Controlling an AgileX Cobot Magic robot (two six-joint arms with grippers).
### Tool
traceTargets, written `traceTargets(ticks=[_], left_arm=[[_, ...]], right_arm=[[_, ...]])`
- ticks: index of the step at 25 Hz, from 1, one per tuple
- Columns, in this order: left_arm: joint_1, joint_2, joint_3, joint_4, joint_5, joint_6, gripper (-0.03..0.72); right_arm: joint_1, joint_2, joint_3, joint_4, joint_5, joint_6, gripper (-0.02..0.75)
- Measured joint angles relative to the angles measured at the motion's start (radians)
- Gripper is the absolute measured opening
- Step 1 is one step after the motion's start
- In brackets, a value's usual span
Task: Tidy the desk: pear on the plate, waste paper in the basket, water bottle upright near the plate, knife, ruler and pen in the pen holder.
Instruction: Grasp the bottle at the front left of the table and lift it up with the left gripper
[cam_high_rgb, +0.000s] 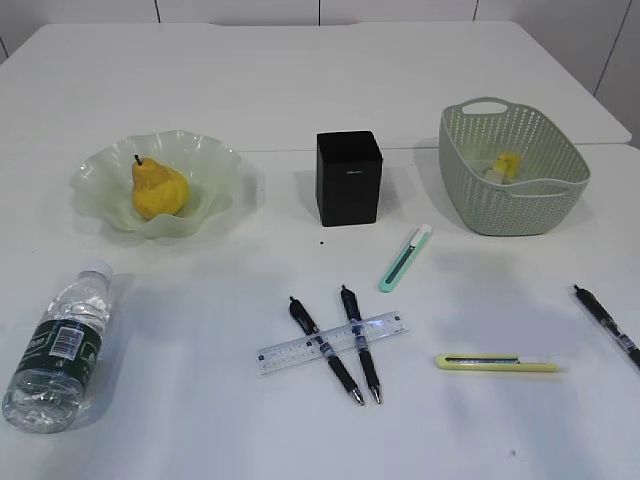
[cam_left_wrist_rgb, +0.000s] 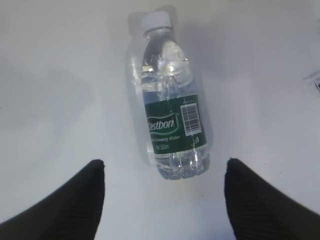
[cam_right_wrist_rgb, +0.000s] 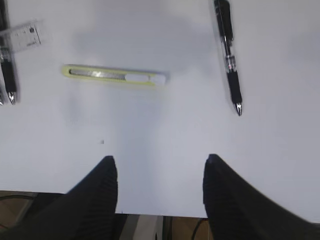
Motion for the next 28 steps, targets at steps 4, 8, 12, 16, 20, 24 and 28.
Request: traceTargets(ticks=[4,8,12,16,20,24,28], left_arm=[[-0.048,0.051,0.000,-0.004,-0.050,-0.027,0.528],[-0.114,0.115,0.000,0.048,-0.123,-0.147,0.528],[-0.139,0.190,0.000,0.114,-0.165,-0.264,0.536],[-0.139,0.264,0.000,0.127,-0.197,-0.314,0.590],[-0.140,0.333,0.000,0.130,-0.213,-0.340,0.608],[-0.140,0.388,0.000,0.130,-0.235,-0.343,0.612],[-0.131,0.421,-0.004,0.130,-0.261,-0.344,0.613]], right_arm=[[0.000,-0.057,0.083,0.000,-0.014,-0.002,0.410],[0.000,-0.069,0.090,0.000,-0.022,-0.002,0.410],[0.000,-0.070,0.090,0.000,-0.024,-0.002,0.410],[0.000,-0.070,0.090,0.000,-0.024,-0.002,0.410],[0.000,-0.070,0.090,0.001,-0.025,-0.002,0.410],[0.000,-0.070,0.090,0.001,-0.027,-0.002,0.410],[0.000,-0.070,0.090,0.005,-0.031,-0.002,0.410]])
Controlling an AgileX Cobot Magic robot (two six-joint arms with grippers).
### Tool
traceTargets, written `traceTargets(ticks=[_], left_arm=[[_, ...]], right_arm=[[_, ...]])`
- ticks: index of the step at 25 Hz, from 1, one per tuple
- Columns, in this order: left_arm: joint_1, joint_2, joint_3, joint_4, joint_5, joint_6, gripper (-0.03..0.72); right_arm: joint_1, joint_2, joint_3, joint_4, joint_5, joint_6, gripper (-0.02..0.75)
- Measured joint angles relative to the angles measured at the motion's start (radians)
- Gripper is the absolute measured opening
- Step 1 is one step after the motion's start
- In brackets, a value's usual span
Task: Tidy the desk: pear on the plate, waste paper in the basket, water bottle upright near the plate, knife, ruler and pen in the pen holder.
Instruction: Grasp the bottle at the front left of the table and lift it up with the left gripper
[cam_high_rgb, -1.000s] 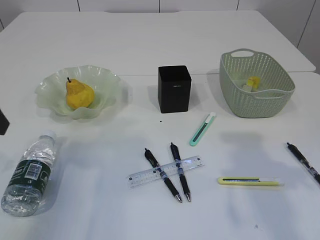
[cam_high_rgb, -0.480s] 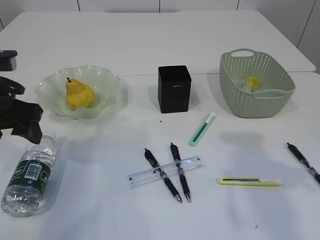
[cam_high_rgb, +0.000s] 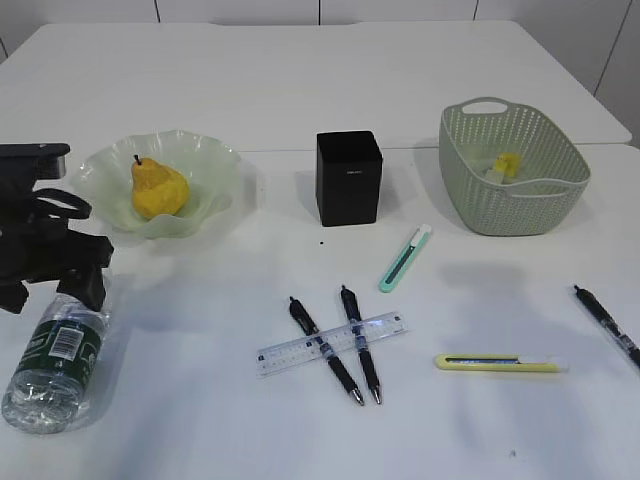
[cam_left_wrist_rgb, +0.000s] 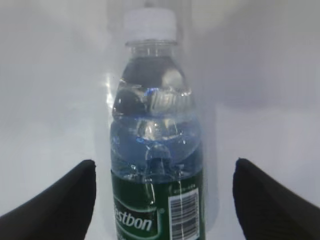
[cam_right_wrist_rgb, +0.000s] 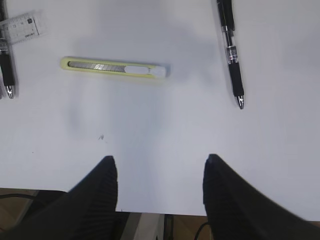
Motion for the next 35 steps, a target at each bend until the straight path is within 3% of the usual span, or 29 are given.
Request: traceTargets(ticks=[13,30,35], left_arm=[[0.013,0.125,-0.100,0.014,0.007,-0.002,0.615],[0.013,0.215,-0.104,0.014,-0.004,-0.002,0.613],[0.013,0.219,-0.104,0.014,-0.011,-0.002,0.552]], right_arm=[[0.000,0.000,0.000,0.004,-0.021,0.000,0.410],[0.000,0.000,0.000,0.004,-0.038,-0.002,0.410],[0.000,0.000,0.000,0.006,-0.038,-0.002,0.410]])
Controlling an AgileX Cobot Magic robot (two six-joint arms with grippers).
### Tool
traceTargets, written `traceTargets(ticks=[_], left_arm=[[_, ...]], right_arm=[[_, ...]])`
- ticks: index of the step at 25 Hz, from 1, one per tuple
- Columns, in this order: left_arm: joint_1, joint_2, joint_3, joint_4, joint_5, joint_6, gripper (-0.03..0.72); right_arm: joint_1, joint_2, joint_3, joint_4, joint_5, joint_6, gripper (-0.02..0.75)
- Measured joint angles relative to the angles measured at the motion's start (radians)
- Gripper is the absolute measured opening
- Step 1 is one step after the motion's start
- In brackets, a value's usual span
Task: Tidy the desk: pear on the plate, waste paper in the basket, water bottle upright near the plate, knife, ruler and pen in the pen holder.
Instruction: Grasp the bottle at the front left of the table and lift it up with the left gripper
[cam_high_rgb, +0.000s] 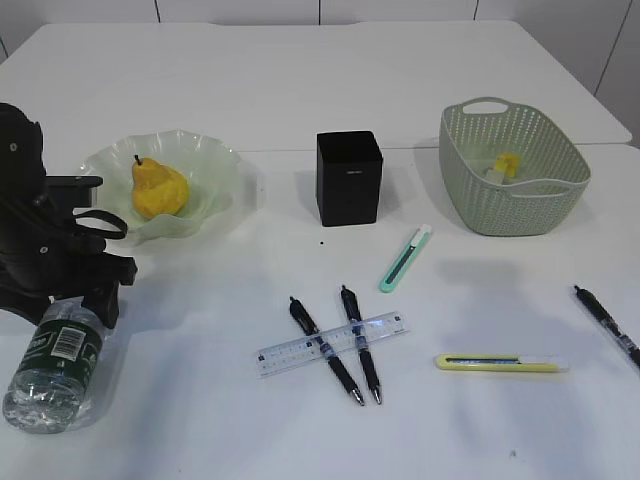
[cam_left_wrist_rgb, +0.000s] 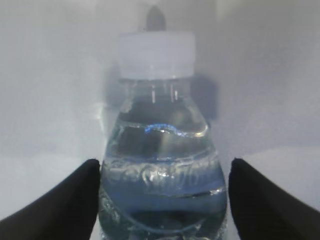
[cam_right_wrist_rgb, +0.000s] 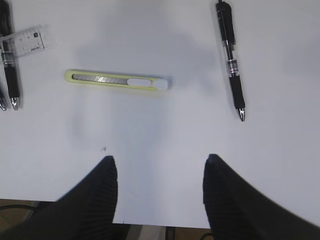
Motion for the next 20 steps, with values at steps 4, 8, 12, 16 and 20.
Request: traceTargets(ticks=[4,8,12,16,20], left_arm=[[0.000,0.004,0.000,0.000,0.000,0.000,0.486],[0.000,0.004,-0.002,0.000,0.004,0.000,0.458],[0.001,0.004,-0.002,0.000,0.006,0.000,0.443],[0.001,0.004,-0.002,0.000,0.008,0.000,0.407],[0.001,0.004,-0.003,0.000,0.006,0.000,0.382]], right_arm=[[0.000,0.000,0.000,0.000,0.000,0.000,0.410],[0.000,0.000,0.000,0.000,-0.002,0.000,0.410],[0.000,0.000,0.000,0.000,-0.002,0.000,0.410],[0.000,0.000,0.000,0.000,-0.004,0.000,0.410],[0.000,0.000,0.000,0.000,-0.004,0.000,0.410]])
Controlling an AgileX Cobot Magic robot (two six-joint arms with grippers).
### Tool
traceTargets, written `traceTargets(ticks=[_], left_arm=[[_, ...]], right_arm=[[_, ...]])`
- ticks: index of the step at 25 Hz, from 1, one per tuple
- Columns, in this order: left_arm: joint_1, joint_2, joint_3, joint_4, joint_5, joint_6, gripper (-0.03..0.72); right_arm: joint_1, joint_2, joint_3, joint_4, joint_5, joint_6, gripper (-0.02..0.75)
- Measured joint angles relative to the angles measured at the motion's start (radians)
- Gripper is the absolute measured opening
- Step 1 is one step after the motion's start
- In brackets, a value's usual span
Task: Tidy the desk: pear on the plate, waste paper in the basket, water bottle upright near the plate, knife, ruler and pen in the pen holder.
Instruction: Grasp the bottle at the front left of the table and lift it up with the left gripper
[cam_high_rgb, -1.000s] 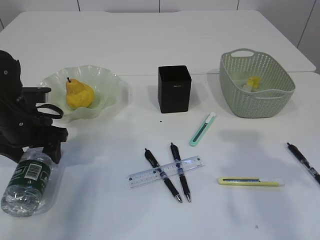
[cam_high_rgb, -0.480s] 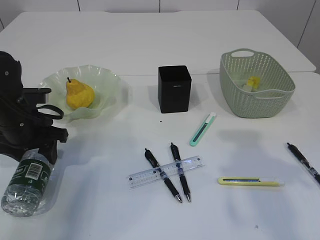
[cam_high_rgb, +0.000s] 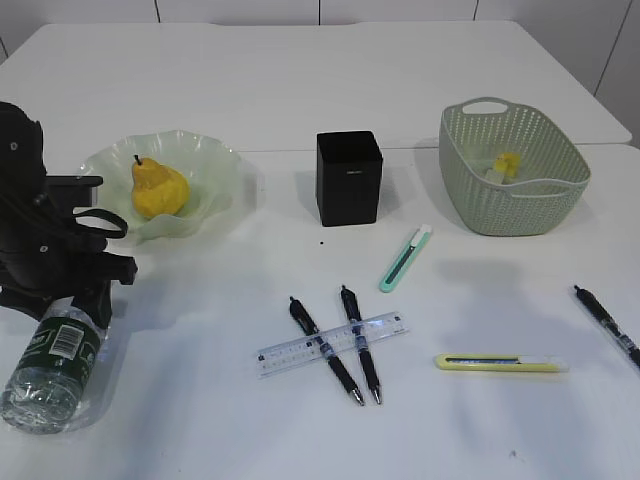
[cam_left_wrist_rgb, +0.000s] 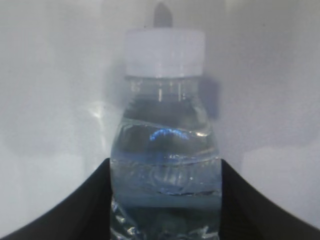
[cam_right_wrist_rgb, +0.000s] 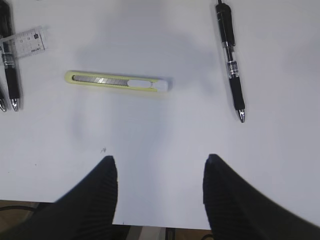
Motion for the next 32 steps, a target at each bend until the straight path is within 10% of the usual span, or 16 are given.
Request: traceTargets(ticks=[17,32], left_arm=[[0.000,-0.015,0.009,0.031,-0.017,0.000,0.377],[0.000,-0.442,0.332,0.165,-0.330,0.000,0.377]], right_arm=[[0.000,0.000,0.000,0.000,0.000,-0.001,0.410],[0.000,0.000,0.000,0.000,-0.002,-0.001,0.410]])
